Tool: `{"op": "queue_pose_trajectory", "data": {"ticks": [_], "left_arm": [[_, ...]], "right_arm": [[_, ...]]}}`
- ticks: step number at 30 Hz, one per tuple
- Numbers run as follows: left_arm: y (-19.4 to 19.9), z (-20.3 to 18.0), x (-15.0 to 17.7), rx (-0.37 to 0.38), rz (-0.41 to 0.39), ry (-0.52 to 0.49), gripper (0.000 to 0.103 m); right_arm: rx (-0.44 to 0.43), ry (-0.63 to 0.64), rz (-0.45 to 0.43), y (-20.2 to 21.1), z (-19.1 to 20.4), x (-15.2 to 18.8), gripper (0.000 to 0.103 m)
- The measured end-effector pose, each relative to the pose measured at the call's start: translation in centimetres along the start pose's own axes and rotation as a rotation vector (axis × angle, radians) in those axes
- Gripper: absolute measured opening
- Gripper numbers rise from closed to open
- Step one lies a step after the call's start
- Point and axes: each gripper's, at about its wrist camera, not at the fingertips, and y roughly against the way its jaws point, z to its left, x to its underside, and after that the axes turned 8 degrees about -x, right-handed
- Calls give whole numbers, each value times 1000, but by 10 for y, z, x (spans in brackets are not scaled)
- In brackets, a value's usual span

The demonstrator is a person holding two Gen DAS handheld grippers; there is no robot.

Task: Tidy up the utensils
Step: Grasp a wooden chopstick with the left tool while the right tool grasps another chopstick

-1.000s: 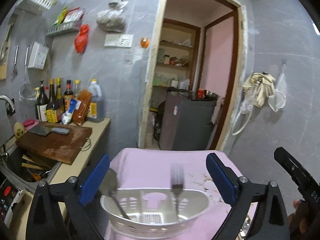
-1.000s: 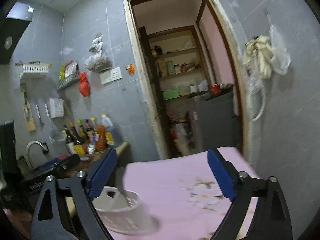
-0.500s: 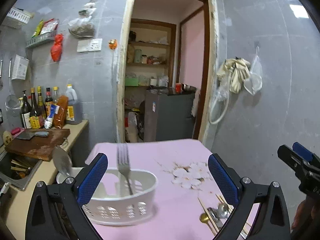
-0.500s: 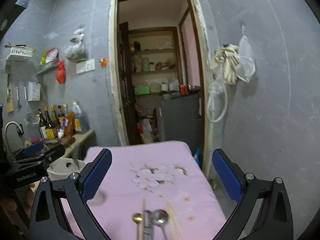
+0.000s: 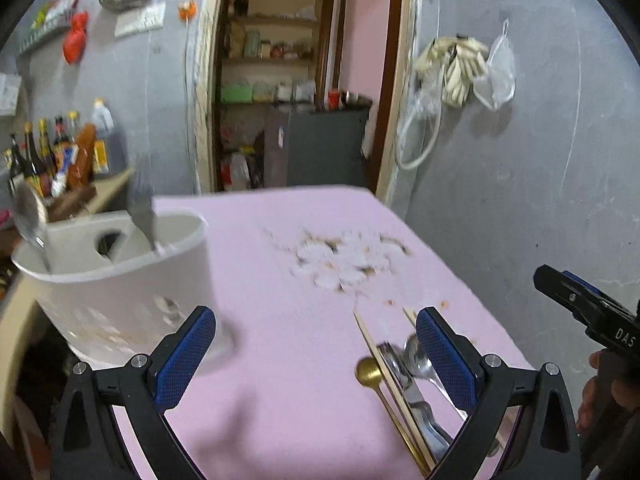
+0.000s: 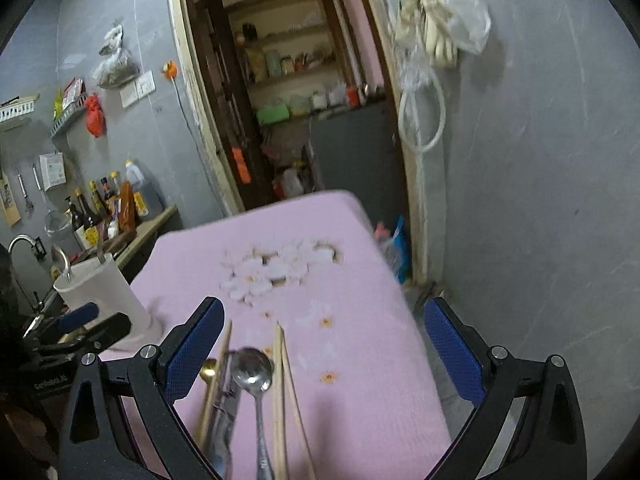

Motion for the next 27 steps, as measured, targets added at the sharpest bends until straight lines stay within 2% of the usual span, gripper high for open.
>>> {"op": "queue_pose_trajectory", "data": {"ticks": [1,3,6,10,12,15,17,20,25,27], "left_arm": [[-6,-2,2,6,18,2,101],[-17,-6,6,11,45,9,101],[-31,-9,10,22,71,18,99],[-56,-12,11,49,137,29,83],[-67,-11,12,71,172,47,76],[-84,-10,13,108,223,71,62],[-92,-11,13,131,255,83,51],[-104,-12,12,170,297,100,41],[-111,-17,9,221,332,97,29],[-114,-21,8,240,347,92,28]], "right_arm": [[-17,-6,19,-7,-5,4,97],[-51,-10,57,-23,-12,9,85],[-97,-13,115,-48,-18,16,77],[-159,-11,183,-78,-18,22,58],[-187,-13,209,-90,-17,24,43],[-230,-18,251,-109,-16,24,31],[-259,-3,274,-119,-12,24,26],[-286,14,301,-127,-5,26,23],[-316,42,350,-139,8,32,19],[-318,51,372,-140,9,33,19]]}}
